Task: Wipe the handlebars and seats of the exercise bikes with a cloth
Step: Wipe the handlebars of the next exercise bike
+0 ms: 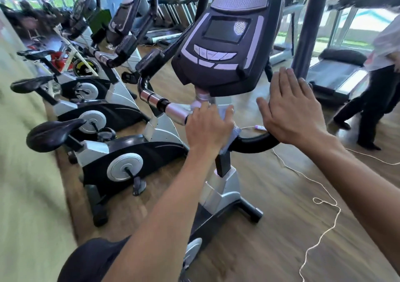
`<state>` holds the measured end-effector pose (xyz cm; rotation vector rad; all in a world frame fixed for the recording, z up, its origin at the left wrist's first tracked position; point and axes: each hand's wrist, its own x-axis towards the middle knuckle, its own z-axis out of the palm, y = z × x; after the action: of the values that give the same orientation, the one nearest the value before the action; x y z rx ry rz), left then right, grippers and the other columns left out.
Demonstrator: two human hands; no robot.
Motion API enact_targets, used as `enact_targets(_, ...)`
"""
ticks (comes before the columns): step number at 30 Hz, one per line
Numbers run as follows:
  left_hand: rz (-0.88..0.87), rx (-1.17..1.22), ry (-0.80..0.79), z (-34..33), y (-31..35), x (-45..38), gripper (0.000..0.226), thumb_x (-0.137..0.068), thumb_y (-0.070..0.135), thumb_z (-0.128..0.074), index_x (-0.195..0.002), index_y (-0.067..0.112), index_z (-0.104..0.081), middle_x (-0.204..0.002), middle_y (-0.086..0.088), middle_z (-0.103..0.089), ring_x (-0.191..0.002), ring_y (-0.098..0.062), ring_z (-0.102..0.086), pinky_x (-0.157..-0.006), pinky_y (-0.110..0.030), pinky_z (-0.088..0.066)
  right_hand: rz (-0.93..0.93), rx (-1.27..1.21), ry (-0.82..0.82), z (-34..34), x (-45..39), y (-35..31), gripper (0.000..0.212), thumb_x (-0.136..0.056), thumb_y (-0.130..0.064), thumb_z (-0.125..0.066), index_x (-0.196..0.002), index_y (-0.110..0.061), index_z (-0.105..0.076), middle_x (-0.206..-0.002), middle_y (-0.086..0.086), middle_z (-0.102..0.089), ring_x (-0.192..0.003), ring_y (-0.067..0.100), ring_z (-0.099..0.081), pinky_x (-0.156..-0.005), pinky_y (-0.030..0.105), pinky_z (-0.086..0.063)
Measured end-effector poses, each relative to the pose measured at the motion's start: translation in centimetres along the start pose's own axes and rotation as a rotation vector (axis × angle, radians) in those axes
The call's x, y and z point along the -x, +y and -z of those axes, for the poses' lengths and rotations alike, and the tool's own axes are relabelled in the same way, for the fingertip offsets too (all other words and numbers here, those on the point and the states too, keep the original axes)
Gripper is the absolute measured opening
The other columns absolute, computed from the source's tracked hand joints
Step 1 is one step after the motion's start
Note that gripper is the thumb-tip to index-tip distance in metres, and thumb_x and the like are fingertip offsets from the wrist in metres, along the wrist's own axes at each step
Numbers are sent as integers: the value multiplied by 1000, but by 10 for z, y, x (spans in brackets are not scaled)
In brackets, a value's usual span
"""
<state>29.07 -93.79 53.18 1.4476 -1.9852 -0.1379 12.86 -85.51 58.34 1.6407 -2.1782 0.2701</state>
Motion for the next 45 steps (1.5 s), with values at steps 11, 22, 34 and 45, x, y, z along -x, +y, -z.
enact_targets(11,-84,17,-74,9,43,31,51,-102,45,-34,-90,13,-72,-96,-12,-71,-94,-37,-62,-70,-39,-32,133,-55,-3,2,18,7,77,-100,-46,-3,-160,2,-10,-170,19,-4,-159,25,-1,-127,37,-1)
enact_targets(22,-96,-42,-145,21,50,28,50,-102,45,-38,-94,10,-73,-100,-16,-70,-96,-37,-62,-73,-39,-33,236,-79,52,-6,53,10,76,-100,-43,-6,-159,2,-21,-168,19,-16,-158,26,-12,-126,39,-8)
enact_targets(34,-153,-45,-57,10,44,34,52,-93,54,-39,-76,14,-68,-83,-7,-68,-84,-33,-62,-67,-37,-36,255,-213,80,-7,78,3,74,-100,-43,-12,-156,1,-33,-165,18,-27,-156,26,-21,-124,32,-4)
enact_targets(45,392,710,348,64,65,29,50,-94,45,-47,-51,21,-54,-51,10,-56,-72,-24,-58,-66,-36,-49,-104,-1100,206,16,109,64,46,-101,-43,-36,-121,-24,-72,-125,-14,-69,-122,-2,-60,-101,16,-42)
